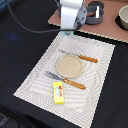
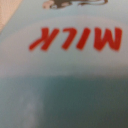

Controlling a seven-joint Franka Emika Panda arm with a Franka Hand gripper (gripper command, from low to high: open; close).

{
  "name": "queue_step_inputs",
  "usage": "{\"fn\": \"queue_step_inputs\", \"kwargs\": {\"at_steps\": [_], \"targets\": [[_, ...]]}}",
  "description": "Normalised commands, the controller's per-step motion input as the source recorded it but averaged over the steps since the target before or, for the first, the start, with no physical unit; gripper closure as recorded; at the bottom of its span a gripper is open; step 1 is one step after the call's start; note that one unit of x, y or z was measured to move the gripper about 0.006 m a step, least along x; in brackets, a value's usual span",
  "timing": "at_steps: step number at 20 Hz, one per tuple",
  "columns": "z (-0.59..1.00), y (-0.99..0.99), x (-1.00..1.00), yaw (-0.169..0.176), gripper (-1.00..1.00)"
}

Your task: Interact with the objects in diverse but meaningful ways.

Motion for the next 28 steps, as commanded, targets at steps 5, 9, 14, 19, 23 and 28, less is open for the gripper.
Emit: {"fn": "queue_step_inputs", "kwargs": {"at_steps": [5, 9, 14, 19, 23, 28], "targets": [[-0.74, -0.57, -0.71, -0.053, 1.0], [-0.71, -0.56, -0.72, -0.054, 1.0], [-0.65, -0.53, -0.74, -0.059, 1.0], [0.47, 0.11, -0.18, -0.069, -1.0], [0.98, 0.43, 0.03, 0.014, -1.0], [1.0, 0.28, -0.08, 0.06, -1.0]]}}
